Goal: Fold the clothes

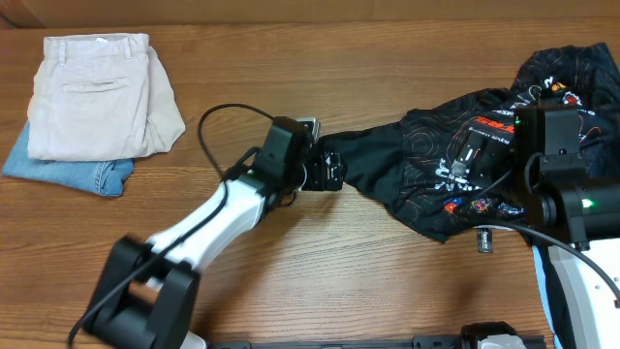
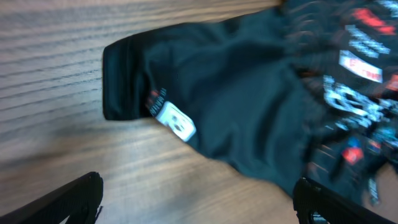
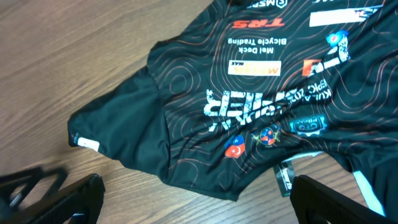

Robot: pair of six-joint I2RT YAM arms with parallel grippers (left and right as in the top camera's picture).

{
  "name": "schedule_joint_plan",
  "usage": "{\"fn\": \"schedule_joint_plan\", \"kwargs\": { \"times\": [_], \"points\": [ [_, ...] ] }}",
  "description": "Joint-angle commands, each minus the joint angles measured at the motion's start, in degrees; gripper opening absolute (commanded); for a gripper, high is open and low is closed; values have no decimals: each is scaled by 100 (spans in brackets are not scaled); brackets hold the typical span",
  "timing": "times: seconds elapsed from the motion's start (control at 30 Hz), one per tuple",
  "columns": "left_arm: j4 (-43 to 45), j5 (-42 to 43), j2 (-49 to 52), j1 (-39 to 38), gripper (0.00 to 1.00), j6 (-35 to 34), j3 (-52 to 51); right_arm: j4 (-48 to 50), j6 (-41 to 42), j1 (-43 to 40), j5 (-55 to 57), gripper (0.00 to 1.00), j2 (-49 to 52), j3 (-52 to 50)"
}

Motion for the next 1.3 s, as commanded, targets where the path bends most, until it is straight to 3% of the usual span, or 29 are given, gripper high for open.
{"fn": "schedule_joint_plan", "kwargs": {
  "times": [0.0, 0.13, 0.2, 0.3, 0.37, 0.4, 0.43, 0.63, 0.8, 1.03, 1.07, 1.1, 1.13, 1.17, 1.27],
  "points": [
    [164, 90, 605, -17, 100, -385, 323, -9, 24, -22, 63, 100, -57, 111],
    [831, 184, 1128, -26, 100, -627, 385, -17, 24, -22, 63, 100, -57, 111],
    [1108, 177, 1344, -59, 90, -710, 385, -28, 24, -22, 61, 100, -57, 111],
    [1449, 179, 1620, -74, 54, -835, 387, -59, 26, -22, 61, 100, -57, 111],
    [1676, 208, 1687, -68, 22, -844, 391, -94, 26, -22, 61, 100, -57, 111],
    [1770, 208, 1687, -52, 10, -841, 393, -107, 26, -22, 61, 100, -57, 111],
    [1862, 210, 1674, -28, 4, -822, 400, -118, 26, -22, 63, 100, -57, 111],
    [1093, 149, 1095, 372, 4, -122, 776, -120, 26, -22, 66, 100, -57, 111],
    [-343, -789, -138, 1191, 4, 671, 1174, -116, 24, -22, 87, 100, -57, 111],
    [-308, -844, -874, 2662, 4, 892, 1316, -111, 26, -22, 85, 100, -46, 111],
    [-201, -844, -824, 2817, 6, 894, 1318, -114, 26, -22, 85, 100, -46, 111],
    [-94, -846, -767, 2924, 31, 931, 1318, -114, 26, -22, 83, 100, -46, 111],
    [22, -844, -693, 3016, 68, 975, 1318, -114, 26, -22, 83, 100, -46, 111],
    [107, -846, -619, 3091, 96, 981, 1318, -116, 26, -22, 83, 100, -46, 111],
    [76, -758, -442, 3233, 100, 1016, 1320, -164, 24, -22, 83, 100, -46, 111]
  ]
}}
